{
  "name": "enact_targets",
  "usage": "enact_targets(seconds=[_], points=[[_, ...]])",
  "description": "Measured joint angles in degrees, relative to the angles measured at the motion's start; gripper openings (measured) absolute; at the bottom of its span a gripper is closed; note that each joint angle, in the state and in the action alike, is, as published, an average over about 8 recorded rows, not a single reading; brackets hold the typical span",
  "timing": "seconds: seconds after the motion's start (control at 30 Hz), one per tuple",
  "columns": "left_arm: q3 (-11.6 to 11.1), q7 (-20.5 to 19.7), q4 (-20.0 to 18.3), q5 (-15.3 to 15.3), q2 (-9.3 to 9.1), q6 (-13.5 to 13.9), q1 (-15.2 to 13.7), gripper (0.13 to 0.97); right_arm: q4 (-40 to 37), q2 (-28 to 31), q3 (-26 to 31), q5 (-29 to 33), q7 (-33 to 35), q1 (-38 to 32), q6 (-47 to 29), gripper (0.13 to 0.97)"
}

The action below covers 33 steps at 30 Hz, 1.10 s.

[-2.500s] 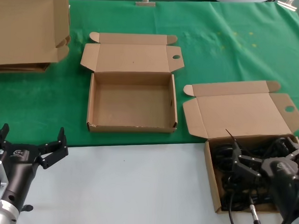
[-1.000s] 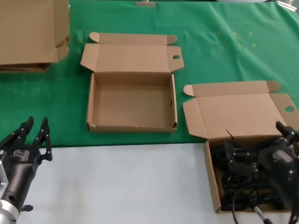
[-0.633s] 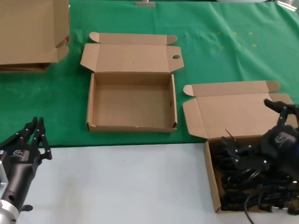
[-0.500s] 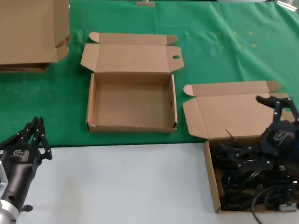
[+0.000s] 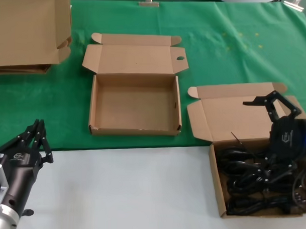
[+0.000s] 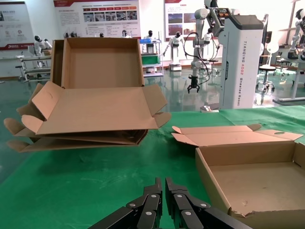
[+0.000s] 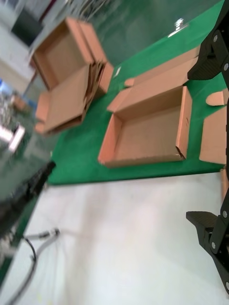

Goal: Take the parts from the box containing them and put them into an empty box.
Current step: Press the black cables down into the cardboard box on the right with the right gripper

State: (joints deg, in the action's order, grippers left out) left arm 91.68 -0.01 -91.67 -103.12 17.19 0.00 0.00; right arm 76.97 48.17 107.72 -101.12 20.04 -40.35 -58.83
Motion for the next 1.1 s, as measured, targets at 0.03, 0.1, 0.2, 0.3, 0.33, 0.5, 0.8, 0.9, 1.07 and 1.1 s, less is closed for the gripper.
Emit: enact_targets(seconds=[0.03,0.1,0.2,0.3,0.33,0.5,0.8,0.9,1.07,1.1], points=[[0.00,0.00,0.00,0.00,0.00,0.00,0.00,0.172,-1.04,-0.18,0.67,0.56,0.83,-1.59,-1.46,0.965],[0.00,0.00,0.00,0.00,0.00,0.00,0.00,0.172,-3.02,-0.60,1.93,1.60,2.38,-4.55,-4.32,0.965],[0.00,-0.01,0.00,0.00,0.00,0.00,0.00,0.172,-5.79,-1.34,3.70,3.00,4.57,-8.66,-8.34,0.965],[0.00,-0.01,0.00,0.00,0.00,0.00,0.00,0.172,-8.15,-2.08,5.31,4.40,6.65,-12.14,-11.80,0.965],[0.00,-0.01,0.00,0.00,0.00,0.00,0.00,0.172,-8.91,-2.33,5.85,4.94,7.38,-13.21,-12.83,0.965],[0.00,-0.01,0.00,0.00,0.00,0.00,0.00,0.172,-12.74,-3.43,8.54,8.33,11.30,-17.82,-16.62,0.965],[0.00,-0.01,0.00,0.01,0.00,0.00,0.00,0.172,-18.12,-4.99,12.33,15.36,17.14,-23.05,-17.97,0.965],[0.00,-0.01,0.00,0.01,0.00,0.00,0.00,0.172,-19.62,-5.44,13.19,17.47,18.95,-23.98,-17.18,0.965],[0.00,-0.01,0.00,0.01,0.00,0.00,0.00,0.172,-21.94,-5.90,14.39,20.49,21.55,-24.71,-15.73,0.965],[0.00,-0.01,0.00,0.01,0.00,0.00,0.00,0.172,-22.36,-5.96,14.58,20.96,21.96,-24.75,-15.49,0.965]])
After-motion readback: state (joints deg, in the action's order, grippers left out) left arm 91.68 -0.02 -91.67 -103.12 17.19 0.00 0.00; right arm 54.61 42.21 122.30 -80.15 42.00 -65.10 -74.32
